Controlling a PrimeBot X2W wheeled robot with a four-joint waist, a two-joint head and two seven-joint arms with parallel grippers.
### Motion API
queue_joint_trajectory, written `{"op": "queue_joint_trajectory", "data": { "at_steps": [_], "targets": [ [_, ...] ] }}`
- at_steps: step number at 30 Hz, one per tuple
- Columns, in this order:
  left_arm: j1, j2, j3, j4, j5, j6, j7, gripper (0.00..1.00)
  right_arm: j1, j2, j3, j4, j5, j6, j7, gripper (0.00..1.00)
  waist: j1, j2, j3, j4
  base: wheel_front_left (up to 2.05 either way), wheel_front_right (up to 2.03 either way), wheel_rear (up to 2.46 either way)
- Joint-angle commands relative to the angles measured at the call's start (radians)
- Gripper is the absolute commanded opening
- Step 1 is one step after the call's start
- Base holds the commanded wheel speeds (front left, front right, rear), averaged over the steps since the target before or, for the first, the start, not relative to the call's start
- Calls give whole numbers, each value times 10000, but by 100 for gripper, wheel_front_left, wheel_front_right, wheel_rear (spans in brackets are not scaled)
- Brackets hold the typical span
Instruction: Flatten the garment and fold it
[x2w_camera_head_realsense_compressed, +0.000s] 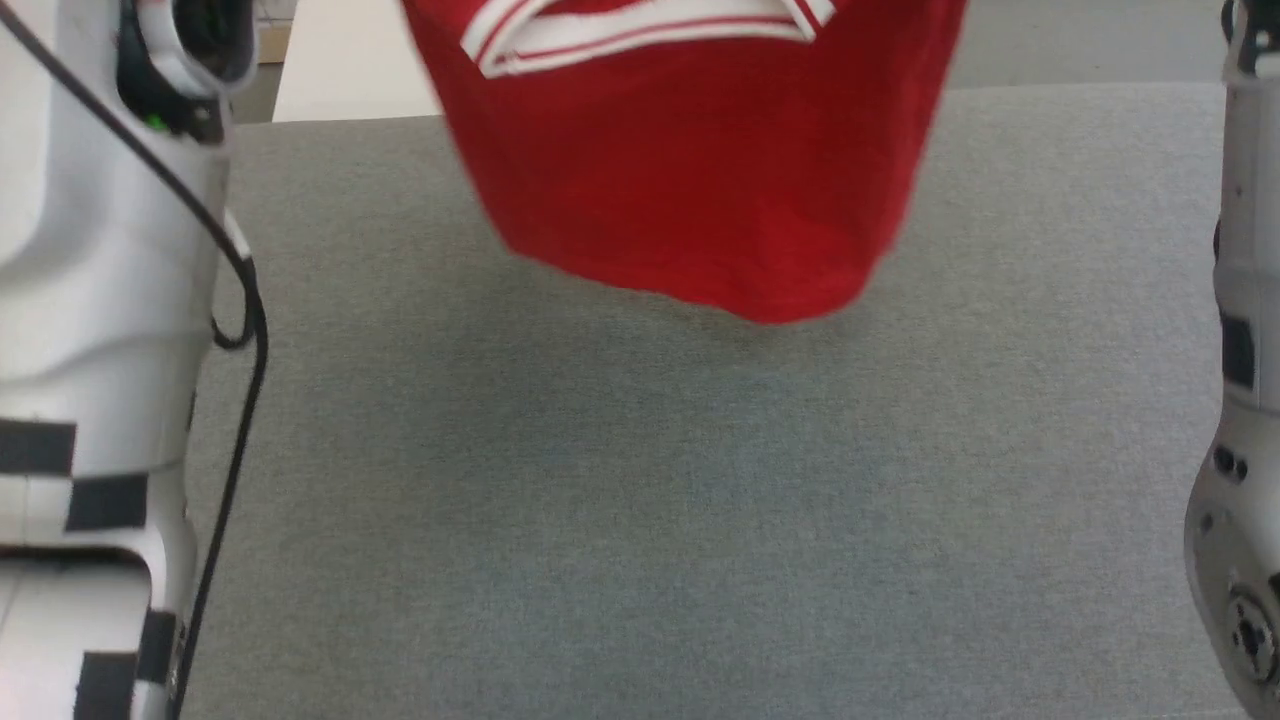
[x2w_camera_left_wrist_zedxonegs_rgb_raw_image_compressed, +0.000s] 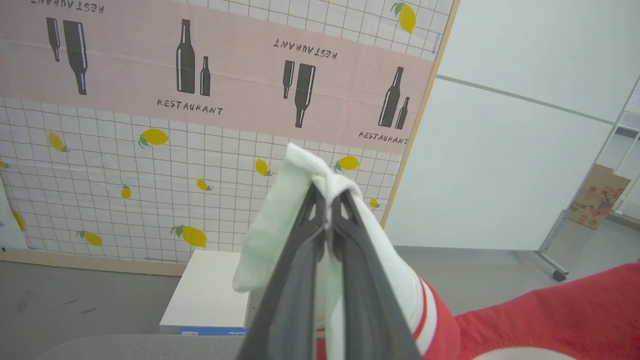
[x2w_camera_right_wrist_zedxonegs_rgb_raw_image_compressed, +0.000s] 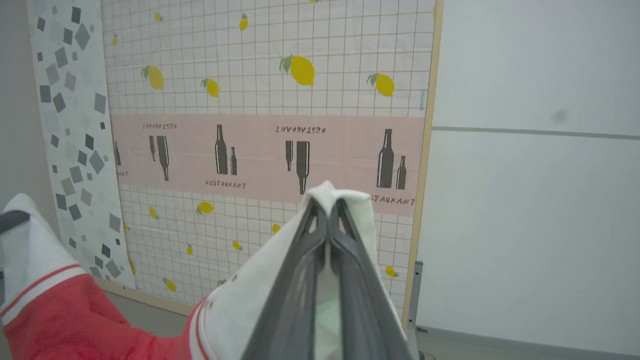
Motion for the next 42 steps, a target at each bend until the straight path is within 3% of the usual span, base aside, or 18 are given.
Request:
{"op": "queue_joint_trajectory", "data": {
  "at_steps": [1,9,15,22,28,36,42],
  "targets": [
    [-386,-14,5,264,20,108,130,0,-397,56,39,354,-194,-13,-80,0,0,0,150,-104,0,0,0],
    [-2007,-216,91,1117,265,656,142,0,-2133,192,-279,2214,-1143,-13,-285,0,0,0,1516,-434,0,0,0],
    [-3225,-624,371,1365,404,747,-1295,0,-3185,118,-852,3070,-2066,-13,-1014,0,0,0,2880,-499,0,0,0],
    [-4037,-985,790,1665,213,265,-3236,0,-4217,-302,-1086,3728,-3216,-13,-2177,0,0,0,4249,-210,0,0,0],
    [-4334,-1287,1216,1618,-261,-418,-4648,0,-4830,-1047,-402,3799,-4331,-13,-3411,0,0,0,5231,284,0,0,0],
    [-3985,-887,1360,2155,-606,-1370,-5085,0,-4969,-1564,303,4374,-4430,-13,-4401,0,0,0,5945,573,0,0,0],
    [-3181,-705,1172,1986,-1004,-2032,-4451,0,-4530,-1948,1318,4556,-3518,-13,-4895,0,0,0,5706,676,0,0,0]
  ]
}}
